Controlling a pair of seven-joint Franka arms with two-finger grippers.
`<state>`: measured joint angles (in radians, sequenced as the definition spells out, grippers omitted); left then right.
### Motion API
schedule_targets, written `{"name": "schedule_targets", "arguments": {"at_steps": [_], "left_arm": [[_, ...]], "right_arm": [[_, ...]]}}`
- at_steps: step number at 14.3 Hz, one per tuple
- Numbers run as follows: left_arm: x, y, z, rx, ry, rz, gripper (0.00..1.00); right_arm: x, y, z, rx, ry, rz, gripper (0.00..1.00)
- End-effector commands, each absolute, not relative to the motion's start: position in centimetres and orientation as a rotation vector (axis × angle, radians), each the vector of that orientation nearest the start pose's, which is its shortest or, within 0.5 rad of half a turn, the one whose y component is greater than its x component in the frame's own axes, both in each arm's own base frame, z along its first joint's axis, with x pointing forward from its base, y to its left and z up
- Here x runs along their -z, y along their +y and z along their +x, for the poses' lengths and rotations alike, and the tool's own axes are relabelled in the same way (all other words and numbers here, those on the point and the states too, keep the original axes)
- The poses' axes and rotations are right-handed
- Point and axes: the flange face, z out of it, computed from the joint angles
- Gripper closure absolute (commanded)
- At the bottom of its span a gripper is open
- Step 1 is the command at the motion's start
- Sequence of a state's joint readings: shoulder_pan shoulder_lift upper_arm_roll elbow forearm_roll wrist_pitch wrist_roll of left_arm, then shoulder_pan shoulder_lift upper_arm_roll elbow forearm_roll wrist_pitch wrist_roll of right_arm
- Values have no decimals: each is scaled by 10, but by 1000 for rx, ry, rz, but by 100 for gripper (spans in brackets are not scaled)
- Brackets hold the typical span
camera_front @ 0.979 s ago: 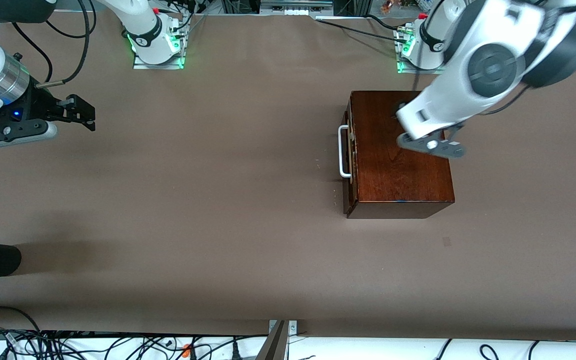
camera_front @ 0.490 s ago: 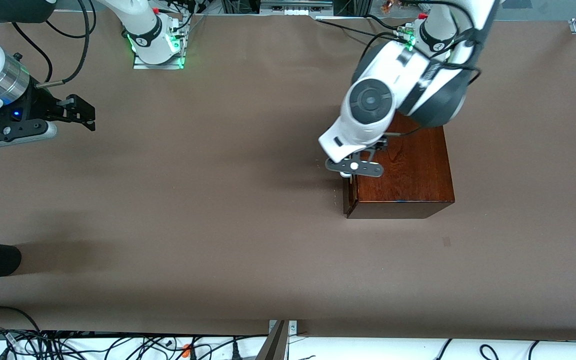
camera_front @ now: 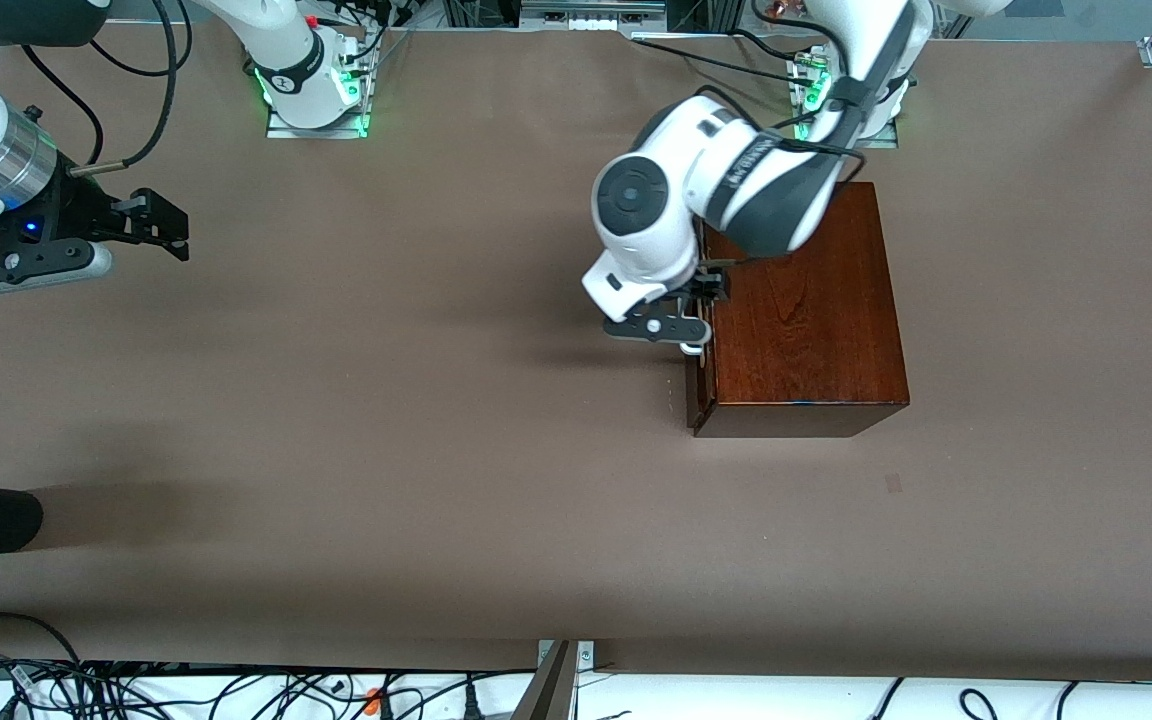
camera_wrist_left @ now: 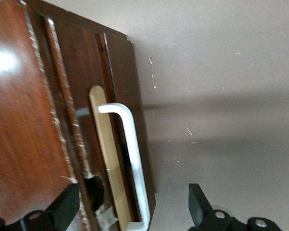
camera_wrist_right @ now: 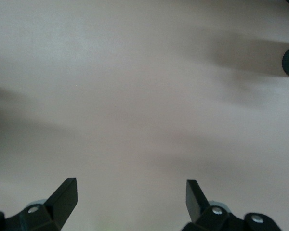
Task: Open drawer, take yellow block, close drawer
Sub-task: 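Reach the left gripper to the white drawer handle of the box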
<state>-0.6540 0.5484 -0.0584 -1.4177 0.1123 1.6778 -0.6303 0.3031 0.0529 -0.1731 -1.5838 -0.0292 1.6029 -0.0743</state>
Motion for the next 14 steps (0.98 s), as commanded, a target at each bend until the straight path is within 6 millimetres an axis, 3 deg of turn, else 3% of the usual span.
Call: {"name": "schedule_targets", "arguments": {"at_steps": [1,4,14], "left_arm": [[-347,-432,514,-213,120,-2863,0],[-329,-444,500,-142,136,-2814,0],[-304,-437,499,-99,141,-2803,0]], "right_arm": [[-597,71,566,-61,-297,-3156,0],[-595,69,568,-61,-290,-3157,0],[-595,70,568,-63,-293,-3157,0]]}}
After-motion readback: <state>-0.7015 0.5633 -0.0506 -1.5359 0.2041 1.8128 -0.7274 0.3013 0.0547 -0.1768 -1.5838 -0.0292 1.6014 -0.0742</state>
